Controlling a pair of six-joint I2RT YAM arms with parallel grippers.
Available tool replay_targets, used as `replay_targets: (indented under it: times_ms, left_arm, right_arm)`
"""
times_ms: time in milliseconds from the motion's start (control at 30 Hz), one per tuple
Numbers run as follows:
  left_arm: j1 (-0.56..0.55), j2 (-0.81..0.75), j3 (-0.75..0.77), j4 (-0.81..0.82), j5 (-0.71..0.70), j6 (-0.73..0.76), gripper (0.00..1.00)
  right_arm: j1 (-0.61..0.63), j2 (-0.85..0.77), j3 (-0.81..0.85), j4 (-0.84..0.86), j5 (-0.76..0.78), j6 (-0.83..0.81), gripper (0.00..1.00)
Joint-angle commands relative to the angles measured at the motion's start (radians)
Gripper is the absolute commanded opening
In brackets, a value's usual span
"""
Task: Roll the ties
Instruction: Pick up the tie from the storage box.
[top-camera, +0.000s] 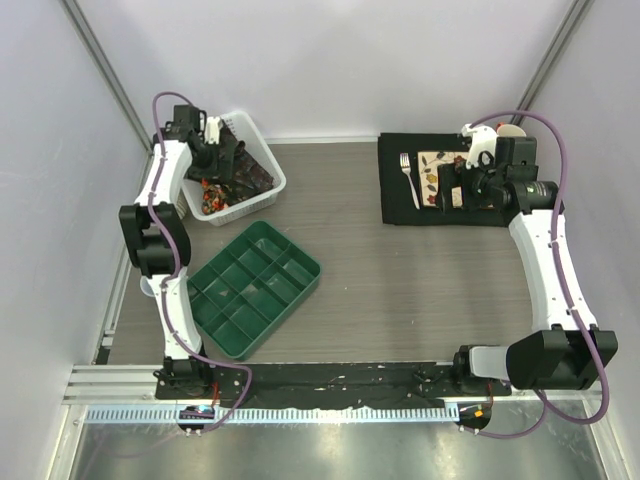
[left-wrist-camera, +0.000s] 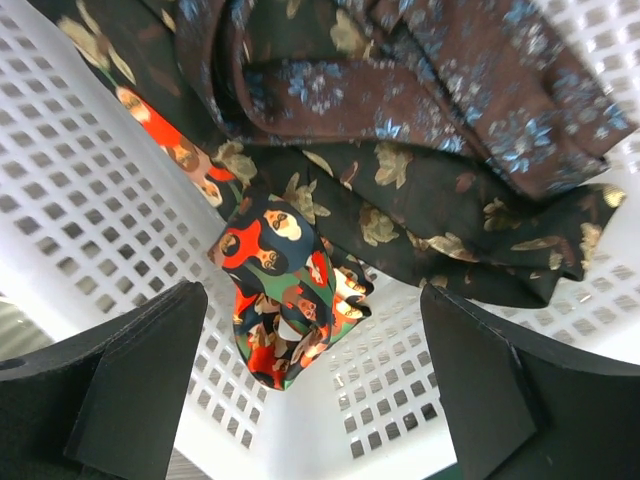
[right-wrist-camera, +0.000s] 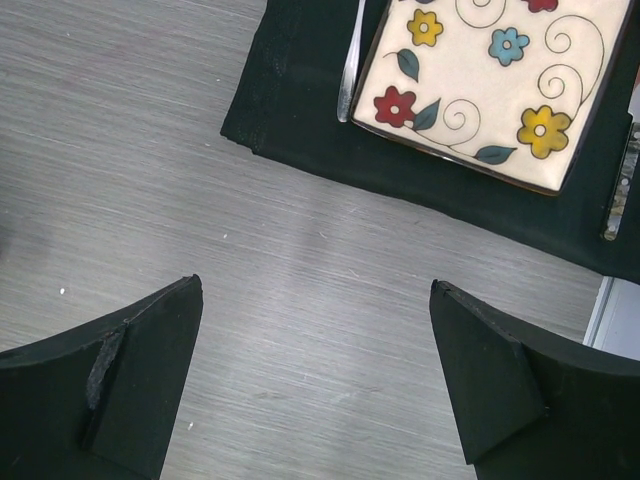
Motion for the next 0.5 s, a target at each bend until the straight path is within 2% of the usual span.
replay_targets:
  times_ms: [0,133,233,333,367,433,467]
  left_arm:
    - [-0.002,0.010,-0.056,0.038,-0.026,0.014,0.93]
    - [-0.002,0.043,-0.067,0.046,-0.065,0.022,0.93]
    - [-0.001,0.068,-0.068,0.052,-0.072,0.022,0.88]
    - [-0.002,0.079,-0.068,0.053,-0.071,0.022,0.75]
    - [-0.002,0.079,-0.068,0.053,-0.063,0.024,0.67]
    - [-0.002,0.067,-0.068,0.055,-0.054,0.025,0.59]
    - [-0.001,0.057,-0.068,0.056,-0.045,0.025,0.52]
  right_arm:
    - [0.001,0.005,0.055,0.002,0.021,-0.019,0.99]
    - [0.001,0.009,0.060,-0.003,0.019,-0.016,0.99]
    - [0.001,0.014,0.067,-0.006,0.022,-0.016,1.00]
    - [-0.001,0.022,0.078,-0.014,0.027,-0.018,0.99]
    - [0.001,0.026,0.080,-0.017,0.029,-0.016,0.99]
    - [0.001,0.028,0.083,-0.018,0.032,-0.016,0.99]
    - [0.001,0.028,0.084,-0.018,0.030,-0.018,1.00]
